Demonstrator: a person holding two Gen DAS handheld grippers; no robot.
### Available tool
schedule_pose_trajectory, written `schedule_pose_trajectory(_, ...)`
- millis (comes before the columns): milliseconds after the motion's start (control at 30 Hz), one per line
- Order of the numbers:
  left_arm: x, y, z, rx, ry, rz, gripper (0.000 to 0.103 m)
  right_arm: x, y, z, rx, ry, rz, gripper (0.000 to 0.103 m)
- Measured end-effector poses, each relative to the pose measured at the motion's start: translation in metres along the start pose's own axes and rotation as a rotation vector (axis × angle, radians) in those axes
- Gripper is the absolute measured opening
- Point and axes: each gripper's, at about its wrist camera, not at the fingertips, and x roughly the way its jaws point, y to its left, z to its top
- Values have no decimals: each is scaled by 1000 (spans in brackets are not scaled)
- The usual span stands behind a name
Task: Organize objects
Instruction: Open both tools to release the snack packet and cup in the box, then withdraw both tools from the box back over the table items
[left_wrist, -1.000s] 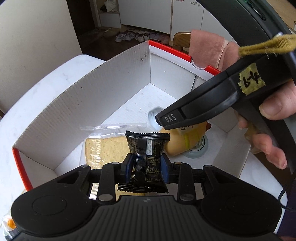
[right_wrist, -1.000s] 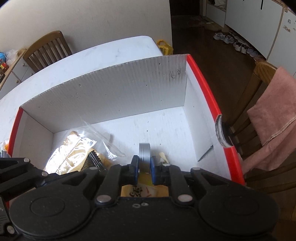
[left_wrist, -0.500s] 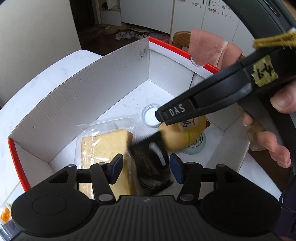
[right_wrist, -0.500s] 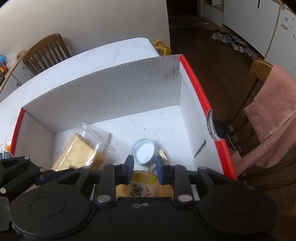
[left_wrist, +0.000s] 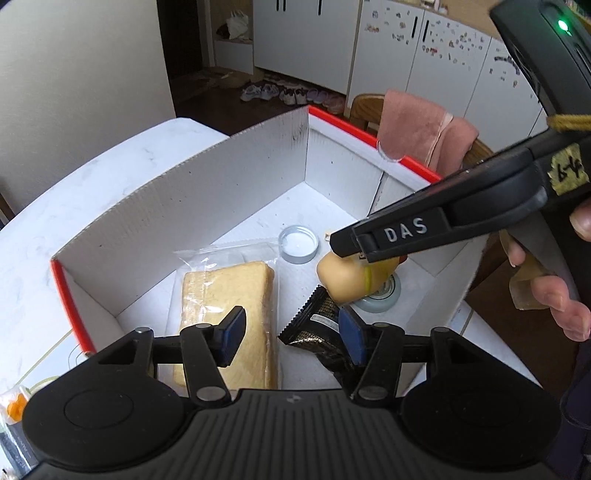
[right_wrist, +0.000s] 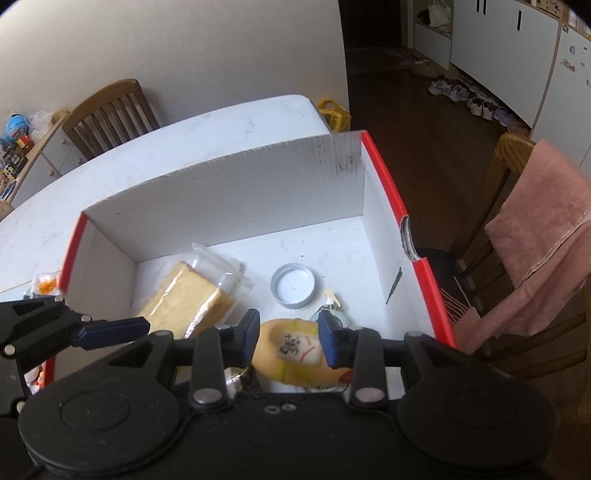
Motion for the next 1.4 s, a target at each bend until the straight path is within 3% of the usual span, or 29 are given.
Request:
schedule_pose_trajectory(533, -67, 22, -21, -66, -130, -18, 54, -52, 45, -25, -81, -83, 33, 46)
schedule_pose_trajectory(700, -88, 34, -35, -80, -164, -14, 54, -66, 63, -36, -90, -118, 47, 60)
schedule_pose_trajectory(833, -102, 42, -50, -81, -183, 6, 54, -73, 77, -45, -84, -138, 56, 64)
schedule_pose_trajectory(933, -114, 50, -61, -94, -199, 7, 60, -79, 90, -52, -85, -157, 60, 69)
schedule_pose_trajectory(1000, -123, 56, -70, -98, -211, 8, 62, -84, 100, -58, -98, -174, 66, 79)
schedule_pose_trajectory(1200, -150, 76, -98, -120, -242, 28, 71, -88, 133, -72, -108, -206, 99, 95)
schedule_pose_trajectory(1400, -171, 106, -130, -169, -257, 66, 82, -83, 173, -88, -144, -216, 131, 102)
